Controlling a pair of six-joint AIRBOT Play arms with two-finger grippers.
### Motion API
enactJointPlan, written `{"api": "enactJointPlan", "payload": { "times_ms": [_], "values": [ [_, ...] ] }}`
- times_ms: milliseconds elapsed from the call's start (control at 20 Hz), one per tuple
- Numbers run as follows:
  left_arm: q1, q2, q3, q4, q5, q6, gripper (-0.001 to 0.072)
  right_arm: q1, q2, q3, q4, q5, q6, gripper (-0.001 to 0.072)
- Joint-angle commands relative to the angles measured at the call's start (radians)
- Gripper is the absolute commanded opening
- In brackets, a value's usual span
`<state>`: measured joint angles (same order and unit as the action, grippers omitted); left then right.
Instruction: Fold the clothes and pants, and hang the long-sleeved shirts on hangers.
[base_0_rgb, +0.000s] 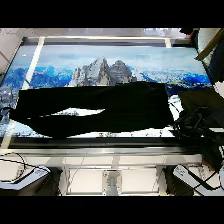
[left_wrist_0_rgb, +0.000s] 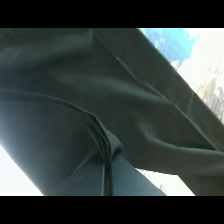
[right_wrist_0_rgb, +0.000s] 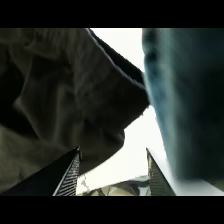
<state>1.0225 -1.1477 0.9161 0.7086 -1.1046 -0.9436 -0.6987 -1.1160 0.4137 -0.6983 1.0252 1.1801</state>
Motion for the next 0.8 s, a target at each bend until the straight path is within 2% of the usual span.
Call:
{"api": "enactJointPlan", "payload": {
  "times_ms": [0,50,100,200,450,750],
  "values": [
    [-0.010,0.000,0.001,-0.010,0.013,-0.002,0.0005,0.092,-0.072,-0.009,0.084,-0.134,-0.021,0.0465],
    [-0.010,0.000,0.001,-0.010,0.013,-0.002,0.0005,0.113,-0.083,-0.009,0.098,-0.177,-0.021,0.0462],
    [-0.010,0.001,0.001,-0.010,0.013,-0.002,0.0005,0.120,-0.083,-0.006,0.114,-0.197,-0.023,0.0428],
    [-0.010,0.006,0.004,-0.009,0.014,-0.001,0.0005,0.119,-0.061,0.013,0.121,-0.194,-0.023,0.0032],
    [-0.009,0.011,0.089,-0.006,0.013,-0.002,0.0005,0.119,0.108,0.103,0.063,-0.098,-0.014,0.0020],
    [0.008,0.066,0.170,-0.007,0.013,-0.003,0.0005,0.119,0.400,0.237,-0.124,0.127,0.156,0.0020]
  ]
}}
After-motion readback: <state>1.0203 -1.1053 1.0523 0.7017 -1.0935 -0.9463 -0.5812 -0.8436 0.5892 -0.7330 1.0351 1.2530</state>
